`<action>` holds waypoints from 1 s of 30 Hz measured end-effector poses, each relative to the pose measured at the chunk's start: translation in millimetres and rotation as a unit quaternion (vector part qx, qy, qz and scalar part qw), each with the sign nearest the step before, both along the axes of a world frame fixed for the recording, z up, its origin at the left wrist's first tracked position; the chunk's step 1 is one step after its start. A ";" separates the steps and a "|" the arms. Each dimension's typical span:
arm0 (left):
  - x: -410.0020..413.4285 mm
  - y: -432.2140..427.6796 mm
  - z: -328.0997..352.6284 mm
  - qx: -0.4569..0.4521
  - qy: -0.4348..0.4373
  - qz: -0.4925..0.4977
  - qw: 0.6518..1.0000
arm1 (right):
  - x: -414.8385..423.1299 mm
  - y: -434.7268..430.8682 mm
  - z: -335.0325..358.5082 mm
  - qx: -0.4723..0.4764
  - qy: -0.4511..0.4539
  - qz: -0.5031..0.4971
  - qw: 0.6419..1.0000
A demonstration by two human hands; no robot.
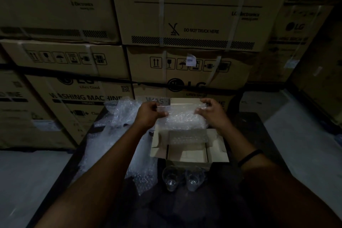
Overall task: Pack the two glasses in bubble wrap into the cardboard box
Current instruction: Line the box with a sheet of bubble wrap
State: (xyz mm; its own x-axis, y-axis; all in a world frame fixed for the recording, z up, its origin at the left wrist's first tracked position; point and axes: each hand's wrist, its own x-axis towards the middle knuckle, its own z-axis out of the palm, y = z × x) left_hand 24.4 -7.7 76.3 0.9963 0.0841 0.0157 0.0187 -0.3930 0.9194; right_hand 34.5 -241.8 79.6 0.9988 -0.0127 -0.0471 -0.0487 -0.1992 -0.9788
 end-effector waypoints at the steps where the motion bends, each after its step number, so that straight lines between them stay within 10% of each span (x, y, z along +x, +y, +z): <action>1: 0.3 -0.3 -1.2 0.036 -0.013 0.006 0.999 | -0.7 -0.9 -0.7 -0.020 -0.004 0.001 1.000; 14: -5.9 -16.8 -7.0 -0.132 0.035 -0.058 0.989 | -5.8 -13.7 -1.6 0.081 0.079 0.046 0.993; 23: -0.5 -8.1 -36.6 -0.048 -0.030 -0.134 0.989 | -4.7 -35.2 -28.5 -0.019 -0.012 0.106 0.994; 30: -4.3 -3.2 -97.0 0.253 -0.021 -0.264 0.930 | -18.9 -51.2 -94.2 -0.321 -0.025 0.200 0.925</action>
State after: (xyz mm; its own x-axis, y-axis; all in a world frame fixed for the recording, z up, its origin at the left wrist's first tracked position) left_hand 20.1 -10.9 -20.7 0.8940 -0.4462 -0.0402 -0.3321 -0.7203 0.6090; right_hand 15.6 -293.0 -14.6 0.9305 0.3489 -0.1116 0.1968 -0.7331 -0.6510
